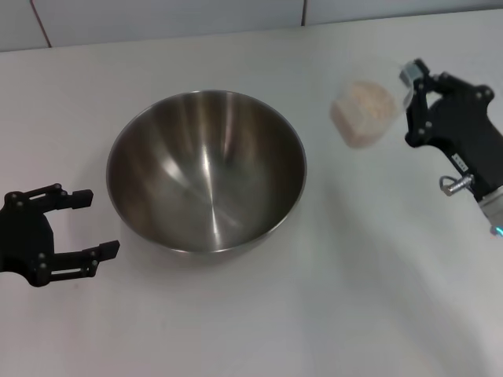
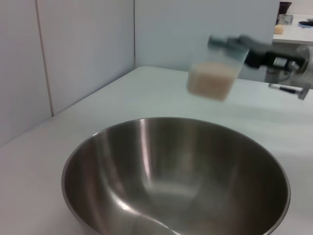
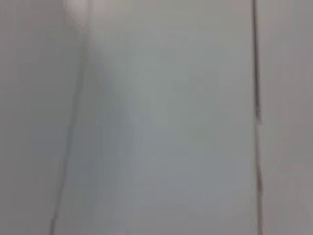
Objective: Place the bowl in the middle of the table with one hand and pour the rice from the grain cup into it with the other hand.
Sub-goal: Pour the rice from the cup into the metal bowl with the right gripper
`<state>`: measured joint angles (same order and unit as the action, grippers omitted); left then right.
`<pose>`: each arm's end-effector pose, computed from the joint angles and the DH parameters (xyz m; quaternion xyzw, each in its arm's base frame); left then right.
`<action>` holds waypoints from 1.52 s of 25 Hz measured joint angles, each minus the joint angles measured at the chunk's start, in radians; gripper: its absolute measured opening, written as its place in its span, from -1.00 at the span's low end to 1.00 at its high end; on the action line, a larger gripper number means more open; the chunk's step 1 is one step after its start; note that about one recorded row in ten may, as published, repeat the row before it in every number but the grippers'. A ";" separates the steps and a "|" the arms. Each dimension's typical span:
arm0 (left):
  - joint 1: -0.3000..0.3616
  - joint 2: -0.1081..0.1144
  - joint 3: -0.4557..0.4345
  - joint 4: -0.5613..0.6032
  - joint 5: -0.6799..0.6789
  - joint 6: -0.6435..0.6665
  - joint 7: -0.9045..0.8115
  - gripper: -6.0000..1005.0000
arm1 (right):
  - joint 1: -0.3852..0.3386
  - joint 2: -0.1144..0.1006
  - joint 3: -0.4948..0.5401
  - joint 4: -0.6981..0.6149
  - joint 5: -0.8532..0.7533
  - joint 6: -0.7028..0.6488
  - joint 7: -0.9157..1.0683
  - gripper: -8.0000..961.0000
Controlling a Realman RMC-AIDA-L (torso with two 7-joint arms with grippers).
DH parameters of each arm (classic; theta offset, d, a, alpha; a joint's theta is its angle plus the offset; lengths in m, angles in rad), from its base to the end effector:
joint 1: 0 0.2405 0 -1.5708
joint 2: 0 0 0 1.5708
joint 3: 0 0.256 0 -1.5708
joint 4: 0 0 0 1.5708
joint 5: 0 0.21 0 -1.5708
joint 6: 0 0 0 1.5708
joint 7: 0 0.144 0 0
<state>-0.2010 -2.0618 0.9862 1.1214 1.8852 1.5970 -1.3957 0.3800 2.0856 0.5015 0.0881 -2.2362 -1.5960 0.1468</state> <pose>-0.2802 0.2758 0.0390 -0.9670 -0.1259 -0.1524 0.1607 0.2930 0.2792 -0.0170 -0.7371 0.0800 0.3990 0.5395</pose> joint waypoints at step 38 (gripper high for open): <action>-0.031 -0.001 0.020 -0.012 0.013 0.001 -0.003 0.66 | 0.100 0.007 -0.170 0.387 -0.146 0.305 -2.585 -0.95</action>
<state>-0.2316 -2.0632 1.0062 1.1091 1.8977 1.5984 -1.3990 0.4798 2.0924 0.3313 0.4746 -2.3821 -1.2912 -2.4385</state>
